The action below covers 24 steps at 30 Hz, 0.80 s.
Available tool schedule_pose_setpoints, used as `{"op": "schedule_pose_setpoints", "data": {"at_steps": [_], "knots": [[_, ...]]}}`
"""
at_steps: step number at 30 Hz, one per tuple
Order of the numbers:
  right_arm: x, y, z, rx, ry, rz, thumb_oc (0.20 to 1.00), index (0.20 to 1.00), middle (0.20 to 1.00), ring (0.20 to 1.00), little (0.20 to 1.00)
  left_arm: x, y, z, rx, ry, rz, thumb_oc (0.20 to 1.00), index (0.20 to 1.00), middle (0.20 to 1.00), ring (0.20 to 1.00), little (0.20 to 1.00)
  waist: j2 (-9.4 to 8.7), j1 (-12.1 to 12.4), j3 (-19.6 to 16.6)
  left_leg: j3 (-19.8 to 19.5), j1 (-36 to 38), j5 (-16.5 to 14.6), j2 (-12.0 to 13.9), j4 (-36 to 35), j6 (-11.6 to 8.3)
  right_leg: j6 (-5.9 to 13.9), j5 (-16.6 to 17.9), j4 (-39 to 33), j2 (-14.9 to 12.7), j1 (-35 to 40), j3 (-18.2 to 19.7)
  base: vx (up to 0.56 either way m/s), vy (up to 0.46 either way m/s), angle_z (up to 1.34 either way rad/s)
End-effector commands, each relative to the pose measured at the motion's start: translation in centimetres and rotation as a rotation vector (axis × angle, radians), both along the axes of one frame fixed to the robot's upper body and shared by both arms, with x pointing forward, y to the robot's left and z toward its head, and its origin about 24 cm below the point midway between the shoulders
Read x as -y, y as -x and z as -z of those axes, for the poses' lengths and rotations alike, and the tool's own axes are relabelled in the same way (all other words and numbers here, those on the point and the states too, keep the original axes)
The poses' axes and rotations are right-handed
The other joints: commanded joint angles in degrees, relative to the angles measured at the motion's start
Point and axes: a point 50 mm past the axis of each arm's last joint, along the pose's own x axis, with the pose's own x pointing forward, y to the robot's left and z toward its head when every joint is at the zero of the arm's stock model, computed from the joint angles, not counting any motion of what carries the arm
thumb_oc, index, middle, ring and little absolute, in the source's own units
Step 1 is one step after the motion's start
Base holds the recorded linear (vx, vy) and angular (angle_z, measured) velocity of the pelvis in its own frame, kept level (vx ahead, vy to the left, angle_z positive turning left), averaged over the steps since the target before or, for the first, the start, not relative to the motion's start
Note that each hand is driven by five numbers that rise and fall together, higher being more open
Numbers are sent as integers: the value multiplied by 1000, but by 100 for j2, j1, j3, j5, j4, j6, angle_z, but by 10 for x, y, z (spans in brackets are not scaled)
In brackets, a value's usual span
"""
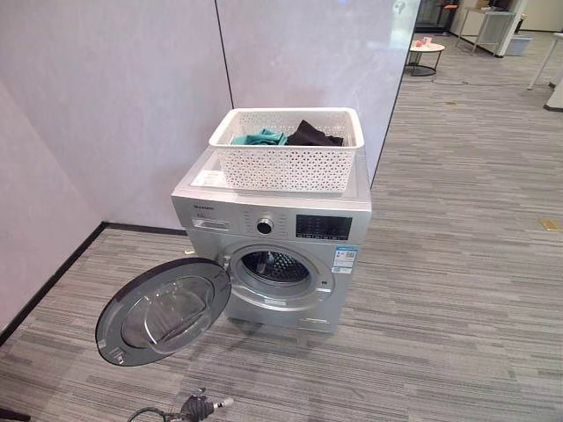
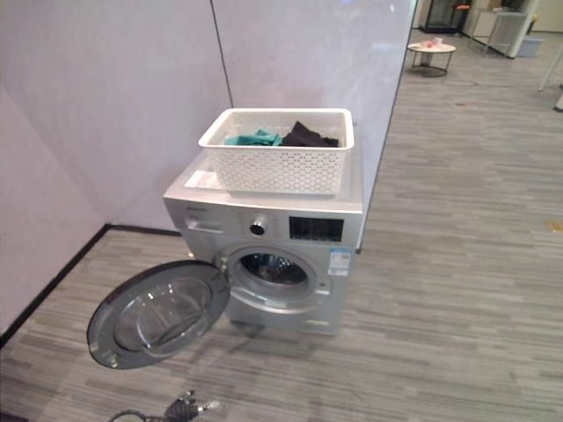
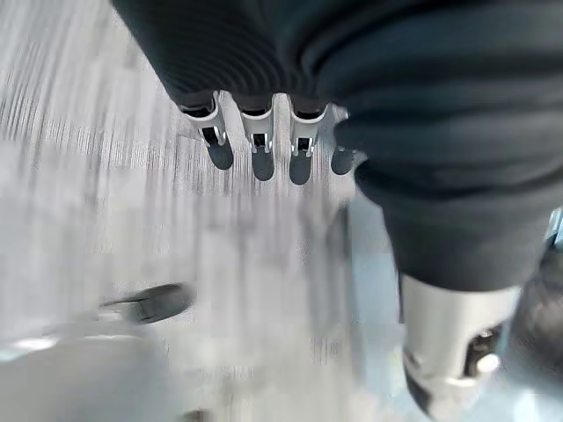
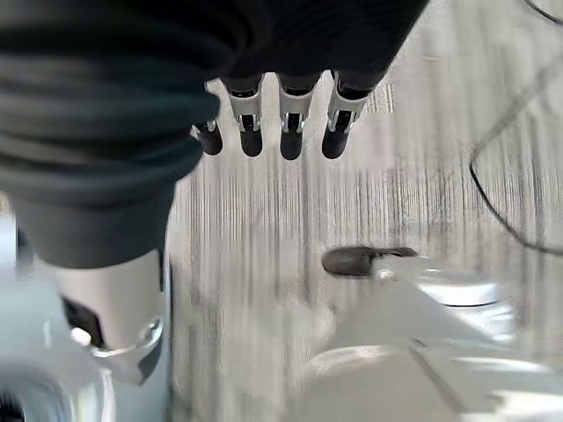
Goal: Grab the laundry basket,head to the washer,open it,put in the laundry and shut it.
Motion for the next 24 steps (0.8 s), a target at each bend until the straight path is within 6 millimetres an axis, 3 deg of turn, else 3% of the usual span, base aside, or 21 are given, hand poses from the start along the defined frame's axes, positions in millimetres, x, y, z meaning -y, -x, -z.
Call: {"op": "schedule_pose_setpoints", "data": {"at_steps": [1, 8, 9, 12, 13, 14, 15, 16, 17, 18, 20, 24], "knots": [[5, -2, -1, -3, -10, 5, 1000, 1000, 1000, 1000, 1000, -14, -9, -4, -10, -24, 37, 1000, 1000, 1000, 1000, 1000, -246, 18, -141, -526, 22, -239, -307, 37, 71, 248, 77, 35, 153, -205, 635, 0, 0, 0], [6, -4, -3, 40, -24, 54, 1000, 1000, 1000, 1000, 1000, -12, 2, -1, -44, 9, -15, 1000, 1000, 1000, 1000, 1000, -322, -37, -70, -467, 161, -347, -226, 189, 79, 156, -13, 162, 228, -135, 686, 24, -41, -4], [8, -8, -4, 61, -18, 59, 1000, 1000, 1000, 1000, 1000, -14, -5, -3, -22, 3, -25, 1000, 1000, 1000, 1000, 1000, -424, -58, 117, -455, -139, -558, -251, 932, 22, 105, -30, 243, 227, -143, 649, -53, -82, 8], [11, -8, -5, 68, -4, 65, 1000, 1000, 1000, 1000, 1000, -14, -12, -5, -1, 4, -29, 1000, 1000, 1000, 1000, 1000, -482, -88, 278, -358, -438, -662, -271, 1564, -63, 47, -95, 361, 223, -132, 550, -43, -70, 31], [11, -9, -5, 68, -4, 65, 1000, 1000, 1000, 1000, 1000, -14, -12, -5, -1, 4, -29, 1000, 1000, 1000, 1000, 1000, -479, -93, 275, -363, -456, -672, -269, 1588, -64, 46, -96, 364, 225, -139, 545, -54, -78, 37], [14, -12, -7, 82, 3, 66, 1000, 1000, 1000, 1000, 1000, -14, -21, -7, 26, 4, -33, 1000, 1000, 1000, 1000, 1000, -529, -102, 448, -308, -910, -569, -283, 2456, -139, -15, -141, 453, 207, -114, 465, -47, -70, 38], [17, -14, -9, 88, 13, 62, 1000, 1000, 1000, 1000, 1000, -15, -26, -9, 43, 3, -38, 1000, 1000, 1000, 1000, 1000, -551, -127, 526, -203, -1109, -462, -232, 2735, -164, -40, -186, 496, 194, -98, 400, -34, -65, 39], [19, -15, -10, 92, 22, 61, 1000, 1000, 1000, 1000, 1000, -16, -30, -10, 54, 0, -41, 1000, 1000, 1000, 1000, 1000, -530, -153, 566, -101, -1243, -327, -99, 2664, -165, -59, -227, 527, 193, -89, 338, 94, 37, 55], [22, -14, -11, 94, 33, 70, 1000, 1000, 1000, 1000, 1000, -16, -35, -12, 70, -4, -43, 1000, 1000, 1000, 1000, 1000, -490, -220, 553, 278, -1326, -204, 299, 1921, -153, -32, -345, 559, 146, -47, 202, 105, 59, 45], [22, -14, -11, 94, 33, 70, 1000, 1000, 1000, 1000, 1000, -16, -35, -12, 70, -4, -43, 1000, 1000, 1000, 1000, 1000, -496, -216, 560, 284, -1307, -197, 293, 1904, -152, -31, -348, 559, 140, -37, 205, 161, 97, 40], [26, -18, -12, 105, 46, 73, 1000, 1000, 1000, 1000, 1000, -20, -40, -14, 85, -24, -39, 1000, 1000, 1000, 1000, 1000, -400, -140, 567, 269, -1446, 268, 446, 1016, -216, 9, -477, 598, 202, 22, 279, 173, 106, 22], [28, -23, -14, 114, 68, 57, 1000, 1000, 1000, 1000, 1000, -23, -53, -20, 121, -47, -22, 1000, 1000, 1000, 1000, 1000, -296, -75, 653, 334, -1822, 769, 819, 212, -416, 58, -804, 732, 170, 222, 446, 249, 170, 37]]}}
